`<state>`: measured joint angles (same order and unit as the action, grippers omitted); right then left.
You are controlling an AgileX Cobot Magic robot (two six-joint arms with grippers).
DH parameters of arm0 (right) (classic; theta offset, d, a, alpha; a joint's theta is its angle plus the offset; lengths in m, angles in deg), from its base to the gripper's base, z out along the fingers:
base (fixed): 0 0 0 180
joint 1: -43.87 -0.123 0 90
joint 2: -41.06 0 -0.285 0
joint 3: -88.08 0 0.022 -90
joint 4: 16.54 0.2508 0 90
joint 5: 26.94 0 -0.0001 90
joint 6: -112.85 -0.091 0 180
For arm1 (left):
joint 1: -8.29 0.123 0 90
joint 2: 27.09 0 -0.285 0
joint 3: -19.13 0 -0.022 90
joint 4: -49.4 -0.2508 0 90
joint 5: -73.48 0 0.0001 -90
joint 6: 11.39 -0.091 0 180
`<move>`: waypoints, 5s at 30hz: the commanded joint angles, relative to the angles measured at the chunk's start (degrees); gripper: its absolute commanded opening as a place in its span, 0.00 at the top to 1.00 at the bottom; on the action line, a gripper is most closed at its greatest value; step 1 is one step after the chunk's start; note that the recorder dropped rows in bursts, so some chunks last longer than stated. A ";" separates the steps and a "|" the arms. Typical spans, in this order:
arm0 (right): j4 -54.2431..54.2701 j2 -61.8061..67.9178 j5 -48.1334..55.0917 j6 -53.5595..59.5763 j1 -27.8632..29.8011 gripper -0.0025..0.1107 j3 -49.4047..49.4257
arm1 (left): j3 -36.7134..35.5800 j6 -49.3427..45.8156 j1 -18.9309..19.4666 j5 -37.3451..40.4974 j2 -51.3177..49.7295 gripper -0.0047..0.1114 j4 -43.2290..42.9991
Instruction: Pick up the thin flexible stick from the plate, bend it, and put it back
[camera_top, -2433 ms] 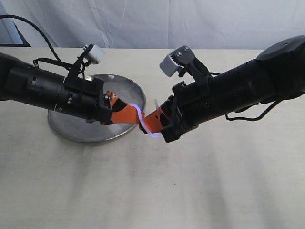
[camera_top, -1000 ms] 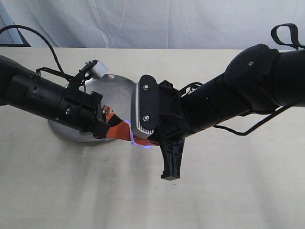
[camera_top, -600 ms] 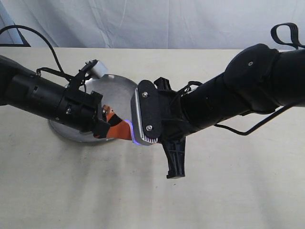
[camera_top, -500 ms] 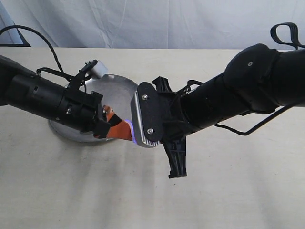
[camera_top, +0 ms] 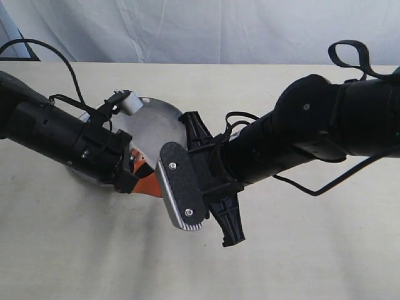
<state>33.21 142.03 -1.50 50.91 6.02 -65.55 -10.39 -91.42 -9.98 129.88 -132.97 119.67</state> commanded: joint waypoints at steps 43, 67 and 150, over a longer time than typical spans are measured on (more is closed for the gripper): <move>-5.74 0.40 -10.86 -51.44 -1.44 0.53 0.76 | 1.26 11.27 0.11 -21.16 0.45 0.96 4.38; -19.50 -6.70 -6.37 -74.59 8.76 0.53 0.76 | 8.32 32.62 6.75 -25.64 -3.62 0.96 -12.04; -8.92 -19.05 -17.87 -86.63 8.76 0.98 17.69 | -10.41 36.14 6.75 -45.27 32.97 0.96 -16.74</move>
<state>21.75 126.29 -14.48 -35.63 14.48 -51.91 -16.40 -55.03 -3.27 90.31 -104.54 101.22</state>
